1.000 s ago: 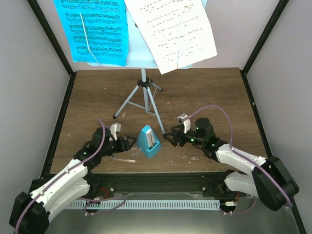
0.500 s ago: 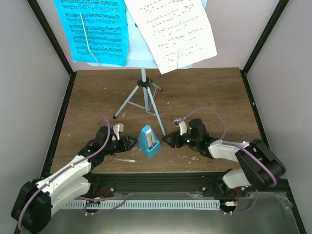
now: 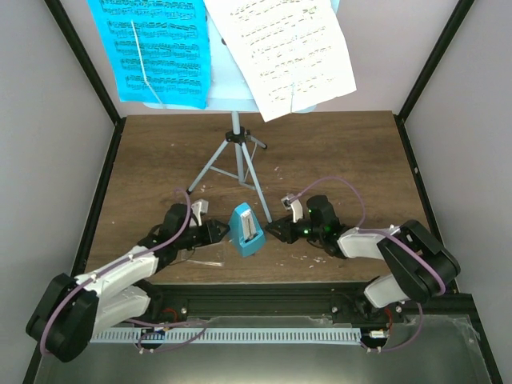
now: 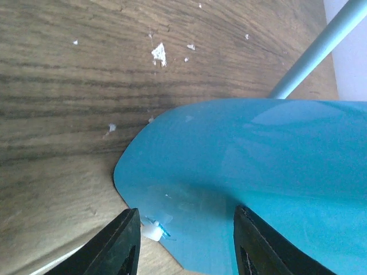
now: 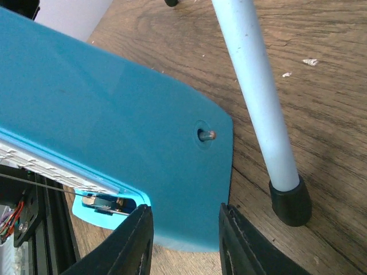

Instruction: Pack up the instrument practice props

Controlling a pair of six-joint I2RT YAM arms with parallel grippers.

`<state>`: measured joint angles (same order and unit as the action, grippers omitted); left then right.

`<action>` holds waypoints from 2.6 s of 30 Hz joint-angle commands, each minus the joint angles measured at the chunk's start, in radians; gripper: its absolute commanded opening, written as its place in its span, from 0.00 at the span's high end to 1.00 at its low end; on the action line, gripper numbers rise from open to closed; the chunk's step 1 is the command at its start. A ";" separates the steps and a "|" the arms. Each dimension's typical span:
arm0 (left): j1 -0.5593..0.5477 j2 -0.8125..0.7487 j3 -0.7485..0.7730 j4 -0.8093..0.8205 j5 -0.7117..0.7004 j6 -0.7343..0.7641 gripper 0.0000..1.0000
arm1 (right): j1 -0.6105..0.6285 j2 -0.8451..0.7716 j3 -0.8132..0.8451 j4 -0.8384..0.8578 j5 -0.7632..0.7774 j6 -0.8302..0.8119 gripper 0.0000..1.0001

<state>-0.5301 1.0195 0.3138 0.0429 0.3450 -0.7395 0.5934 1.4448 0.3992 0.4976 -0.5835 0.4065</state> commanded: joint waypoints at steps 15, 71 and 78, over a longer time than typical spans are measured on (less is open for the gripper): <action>-0.002 0.212 0.113 0.219 0.069 0.078 0.56 | 0.070 0.028 0.044 0.044 -0.032 -0.039 0.76; 0.329 -0.054 0.624 -0.399 -0.036 0.640 0.00 | 0.091 -0.128 0.176 0.077 -0.012 -0.546 0.00; 0.329 -0.059 0.614 -0.390 -0.016 0.636 0.00 | 0.092 -0.065 0.173 0.128 0.025 -0.550 0.10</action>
<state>-0.2073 0.9684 0.9379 -0.3473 0.3199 -0.1234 0.6815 1.3594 0.5621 0.5674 -0.5968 -0.1169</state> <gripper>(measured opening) 0.997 0.926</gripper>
